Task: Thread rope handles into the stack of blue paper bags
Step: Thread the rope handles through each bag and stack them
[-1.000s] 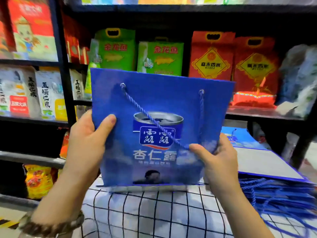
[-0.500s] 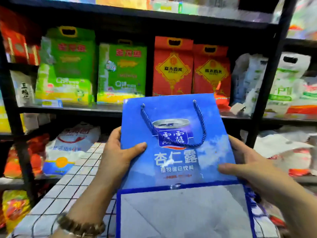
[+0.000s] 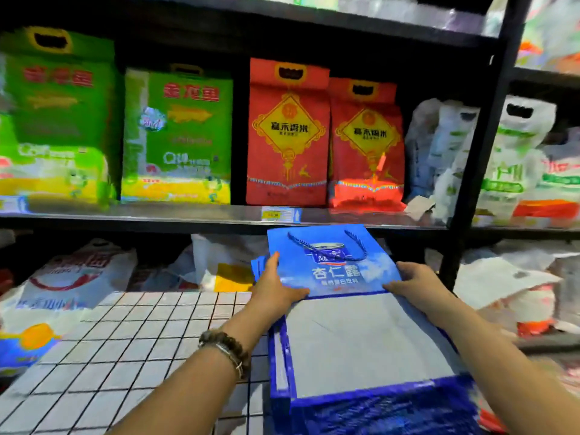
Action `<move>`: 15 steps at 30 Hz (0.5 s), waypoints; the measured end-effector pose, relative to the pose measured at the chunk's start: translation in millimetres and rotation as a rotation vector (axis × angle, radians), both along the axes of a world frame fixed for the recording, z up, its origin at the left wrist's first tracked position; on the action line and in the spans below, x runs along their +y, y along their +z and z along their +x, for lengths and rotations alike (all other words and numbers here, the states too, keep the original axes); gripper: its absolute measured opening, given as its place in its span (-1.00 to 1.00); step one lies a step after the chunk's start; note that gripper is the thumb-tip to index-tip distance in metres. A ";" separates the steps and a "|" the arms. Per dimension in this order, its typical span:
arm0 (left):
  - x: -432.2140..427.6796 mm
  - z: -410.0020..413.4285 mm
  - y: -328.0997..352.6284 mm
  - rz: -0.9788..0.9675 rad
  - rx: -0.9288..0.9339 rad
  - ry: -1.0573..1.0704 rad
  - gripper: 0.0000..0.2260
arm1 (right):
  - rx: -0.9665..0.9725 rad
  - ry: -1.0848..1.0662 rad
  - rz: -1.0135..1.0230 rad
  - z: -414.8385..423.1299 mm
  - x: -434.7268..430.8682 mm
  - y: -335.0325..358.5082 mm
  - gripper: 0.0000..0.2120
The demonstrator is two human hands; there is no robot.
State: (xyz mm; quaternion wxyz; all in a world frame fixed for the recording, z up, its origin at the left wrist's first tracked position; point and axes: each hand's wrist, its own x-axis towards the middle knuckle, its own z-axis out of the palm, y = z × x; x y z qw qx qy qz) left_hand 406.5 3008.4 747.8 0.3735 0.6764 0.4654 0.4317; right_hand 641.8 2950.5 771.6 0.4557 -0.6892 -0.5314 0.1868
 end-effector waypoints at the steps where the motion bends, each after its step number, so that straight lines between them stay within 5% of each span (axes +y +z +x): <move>1: 5.1 3.2 -8.0 -0.022 0.076 0.004 -0.27 | -0.060 -0.013 -0.057 1.7 5.1 -6.0 -0.89; 5: 5.5 4.6 -23.9 -0.003 0.230 0.045 -0.47 | -0.467 -0.053 -0.261 1.3 9.6 -18.5 -0.80; 8: -9.0 -0.3 -15.3 0.203 0.656 0.156 -0.51 | -0.780 -0.108 -0.232 -5.2 4.5 -15.4 -0.69; 11: -28.2 12.3 1.3 0.360 0.838 0.021 -0.58 | -0.766 0.121 -0.143 -30.1 -3.7 -6.2 -0.64; 15: -43.6 29.5 -6.7 0.182 0.941 -0.230 -0.49 | -0.879 0.317 -0.317 -52.4 -9.0 -16.0 -0.57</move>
